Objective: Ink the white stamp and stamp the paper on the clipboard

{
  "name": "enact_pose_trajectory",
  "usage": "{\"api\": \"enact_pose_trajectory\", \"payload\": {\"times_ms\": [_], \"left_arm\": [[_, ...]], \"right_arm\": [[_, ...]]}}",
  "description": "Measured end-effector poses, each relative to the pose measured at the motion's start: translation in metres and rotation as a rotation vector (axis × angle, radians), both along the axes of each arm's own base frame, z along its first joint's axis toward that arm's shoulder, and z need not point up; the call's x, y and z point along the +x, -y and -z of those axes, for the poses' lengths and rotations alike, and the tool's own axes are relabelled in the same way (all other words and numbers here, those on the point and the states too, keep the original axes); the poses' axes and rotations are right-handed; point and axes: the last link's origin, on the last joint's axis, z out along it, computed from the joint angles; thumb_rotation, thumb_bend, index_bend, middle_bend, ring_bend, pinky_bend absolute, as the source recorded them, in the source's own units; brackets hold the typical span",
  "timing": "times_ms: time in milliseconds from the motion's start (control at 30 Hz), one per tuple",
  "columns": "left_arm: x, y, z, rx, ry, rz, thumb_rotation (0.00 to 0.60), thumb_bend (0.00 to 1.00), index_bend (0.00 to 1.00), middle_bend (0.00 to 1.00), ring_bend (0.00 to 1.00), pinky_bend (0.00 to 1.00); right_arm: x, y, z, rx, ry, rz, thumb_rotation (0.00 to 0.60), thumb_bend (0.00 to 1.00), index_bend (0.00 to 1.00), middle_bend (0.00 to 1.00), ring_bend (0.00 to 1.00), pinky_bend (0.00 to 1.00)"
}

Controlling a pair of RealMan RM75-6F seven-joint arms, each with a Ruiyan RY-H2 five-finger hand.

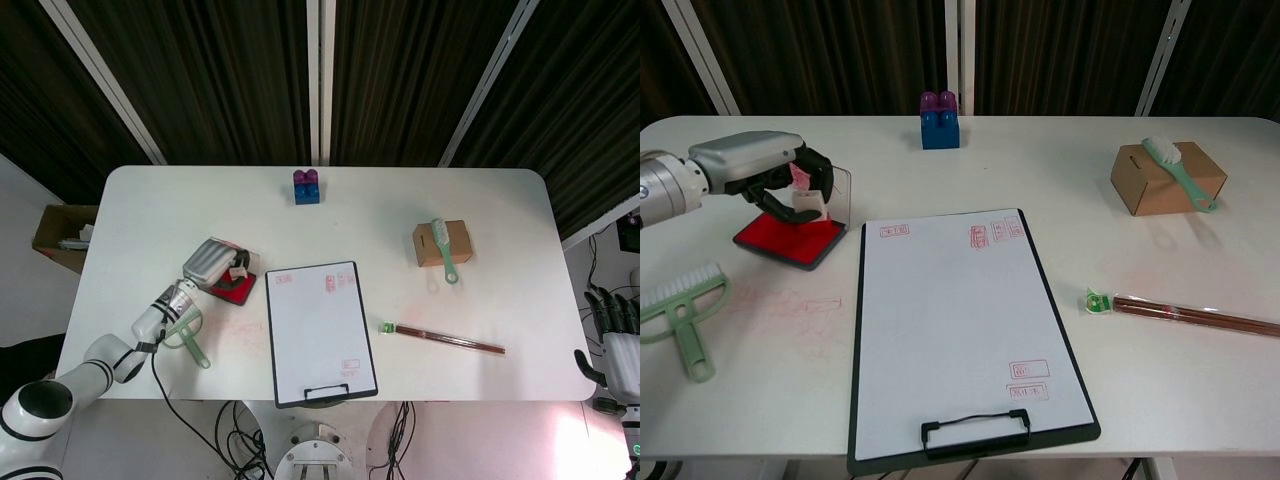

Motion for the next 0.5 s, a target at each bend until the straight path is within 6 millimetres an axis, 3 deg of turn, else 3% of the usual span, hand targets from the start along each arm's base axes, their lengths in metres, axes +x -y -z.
{"api": "enact_pose_trajectory", "payload": {"times_ms": [500], "left_arm": [[0.0002,-0.0014,-0.0032,0.010,0.042,-0.013,0.600,0.49,0.65,0.66,1.00,0.98]], "right_arm": [[-0.0016,-0.0007,-0.0001,-0.003,0.005,0.002,0.600,0.24,0.00,0.00,0.00,0.00]]}}
